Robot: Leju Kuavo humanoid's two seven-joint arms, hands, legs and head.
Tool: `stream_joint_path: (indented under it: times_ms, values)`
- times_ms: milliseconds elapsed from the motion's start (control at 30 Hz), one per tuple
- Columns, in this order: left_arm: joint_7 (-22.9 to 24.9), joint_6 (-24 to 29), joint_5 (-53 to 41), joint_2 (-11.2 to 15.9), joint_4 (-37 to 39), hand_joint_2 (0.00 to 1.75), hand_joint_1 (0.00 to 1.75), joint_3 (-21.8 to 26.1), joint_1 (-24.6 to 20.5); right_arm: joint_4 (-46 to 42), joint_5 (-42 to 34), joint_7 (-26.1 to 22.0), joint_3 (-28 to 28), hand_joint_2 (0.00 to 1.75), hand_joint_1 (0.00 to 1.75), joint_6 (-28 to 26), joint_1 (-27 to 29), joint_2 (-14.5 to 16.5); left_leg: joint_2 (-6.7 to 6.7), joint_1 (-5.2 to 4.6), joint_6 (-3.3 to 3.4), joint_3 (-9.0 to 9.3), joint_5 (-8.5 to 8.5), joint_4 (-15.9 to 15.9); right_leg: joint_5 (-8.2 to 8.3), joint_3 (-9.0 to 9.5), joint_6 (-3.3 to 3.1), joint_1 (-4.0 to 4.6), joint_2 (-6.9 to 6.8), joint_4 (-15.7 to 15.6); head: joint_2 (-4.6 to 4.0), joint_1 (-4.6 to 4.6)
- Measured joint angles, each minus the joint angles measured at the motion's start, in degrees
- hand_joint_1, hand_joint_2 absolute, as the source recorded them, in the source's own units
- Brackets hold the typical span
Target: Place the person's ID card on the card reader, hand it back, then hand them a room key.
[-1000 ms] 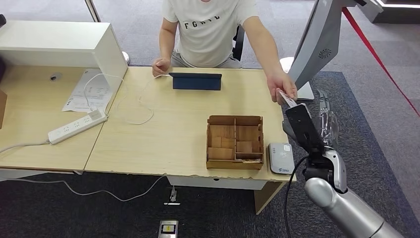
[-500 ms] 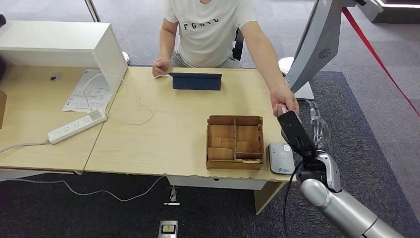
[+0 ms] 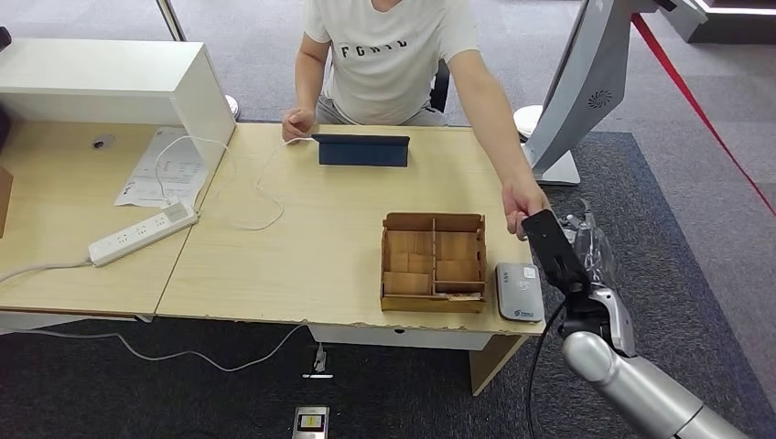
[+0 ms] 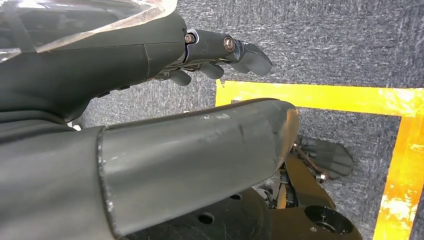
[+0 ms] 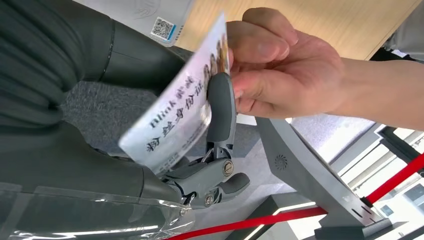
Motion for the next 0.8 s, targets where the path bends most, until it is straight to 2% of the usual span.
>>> stream_joint_path:
  times_ms: [567,800]
  values:
    - [-0.44,-0.48,0.1,0.08,0.0,0.0,0.0,0.0,0.04,0.07,3.11,1.86,1.46,1.75,1.75,0.04,1.05,-1.32,0.0,0.0,0.0,-0.01,0.0,0.0,0.0,0.0,0.0,0.0,0.0,0.0,0.0,0.0]
    - [-0.54,0.1,1.43,0.07,0.0,0.0,0.0,0.0,0.0,2.45,5.54,0.41,2.74,1.75,1.75,1.58,1.67,-0.24,-0.01,0.01,0.0,-0.01,0.0,-0.01,0.0,0.01,0.0,0.01,0.0,0.0,0.0,-0.01]
